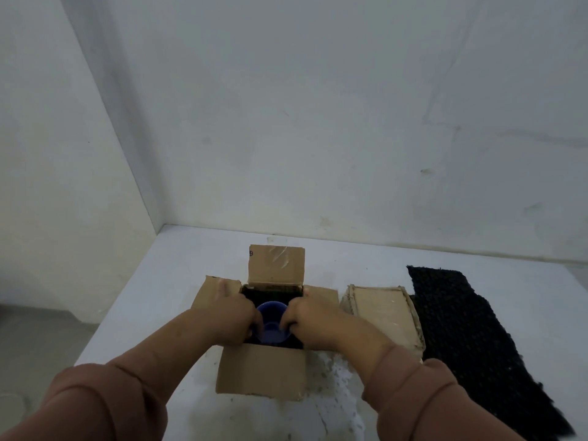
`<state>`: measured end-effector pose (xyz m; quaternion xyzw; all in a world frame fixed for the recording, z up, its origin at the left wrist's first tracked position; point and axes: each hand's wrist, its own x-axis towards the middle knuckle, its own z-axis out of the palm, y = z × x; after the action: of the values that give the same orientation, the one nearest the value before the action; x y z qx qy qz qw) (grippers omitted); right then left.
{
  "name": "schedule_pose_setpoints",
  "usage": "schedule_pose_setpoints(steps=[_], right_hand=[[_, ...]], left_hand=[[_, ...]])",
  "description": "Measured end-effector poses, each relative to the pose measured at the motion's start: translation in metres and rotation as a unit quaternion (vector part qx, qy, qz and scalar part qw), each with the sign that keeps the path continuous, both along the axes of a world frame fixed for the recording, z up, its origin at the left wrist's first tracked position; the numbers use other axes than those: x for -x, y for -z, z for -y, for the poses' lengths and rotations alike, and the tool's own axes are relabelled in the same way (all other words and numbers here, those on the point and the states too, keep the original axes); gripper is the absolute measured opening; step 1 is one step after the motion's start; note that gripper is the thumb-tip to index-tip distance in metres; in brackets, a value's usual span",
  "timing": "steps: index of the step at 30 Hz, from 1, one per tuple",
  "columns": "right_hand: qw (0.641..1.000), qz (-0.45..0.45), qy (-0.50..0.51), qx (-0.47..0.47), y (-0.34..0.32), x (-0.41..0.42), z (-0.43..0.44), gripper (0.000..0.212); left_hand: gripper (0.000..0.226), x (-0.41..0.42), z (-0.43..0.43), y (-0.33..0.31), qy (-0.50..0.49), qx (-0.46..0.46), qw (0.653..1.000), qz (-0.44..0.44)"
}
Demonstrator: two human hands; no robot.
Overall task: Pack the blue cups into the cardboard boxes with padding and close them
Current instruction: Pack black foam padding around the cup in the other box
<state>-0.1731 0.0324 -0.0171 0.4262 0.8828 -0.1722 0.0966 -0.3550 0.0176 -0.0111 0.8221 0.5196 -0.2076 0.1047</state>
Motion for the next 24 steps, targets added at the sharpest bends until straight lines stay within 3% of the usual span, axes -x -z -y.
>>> schedule_pose_setpoints(steps=[3,6,9,12,14,16,19,21,22,24], right_hand=[[0.984,-0.145,0.102,0.022,-0.012,-0.015,0.005,0.029],[0.953,-0.244,0.178,-0.009,-0.015,-0.043,0.011,0.027],[0.893,-0.345,0.287,-0.045,-0.015,-0.085,0.021,0.024],[0.815,-0.398,0.413,-0.088,-0.012,-0.146,0.032,0.023],[0.798,-0.353,0.484,-0.070,-0.002,-0.193,0.039,0.022],[0.810,-0.258,0.526,-0.028,0.015,-0.238,0.047,0.023],[0.840,-0.126,0.527,0.023,0.040,-0.285,0.063,0.032],[0.863,-0.095,0.492,0.060,0.054,-0.301,0.073,0.040],[0.876,-0.086,0.469,0.078,0.060,-0.305,0.076,0.044],[0.897,-0.069,0.425,0.101,0.067,-0.309,0.080,0.050]], left_hand=[[0.031,-0.014,0.001,-0.014,0.013,-0.085,0.996,-0.005],[0.031,-0.045,0.001,-0.020,-0.024,-0.092,0.984,0.148],[0.030,-0.098,0.009,-0.032,-0.070,-0.051,0.947,0.310],[0.028,-0.161,0.020,-0.037,-0.097,-0.026,0.915,0.390],[0.027,-0.204,0.026,-0.028,-0.115,0.018,0.896,0.429],[0.025,-0.246,0.033,-0.013,-0.149,0.085,0.861,0.479],[0.024,-0.301,0.044,0.011,-0.267,0.232,0.775,0.524],[0.017,-0.327,0.048,0.025,-0.351,0.340,0.704,0.516],[0.023,-0.337,0.048,0.033,-0.381,0.358,0.684,0.508],[0.034,-0.350,0.042,0.046,-0.438,0.318,0.683,0.490]])
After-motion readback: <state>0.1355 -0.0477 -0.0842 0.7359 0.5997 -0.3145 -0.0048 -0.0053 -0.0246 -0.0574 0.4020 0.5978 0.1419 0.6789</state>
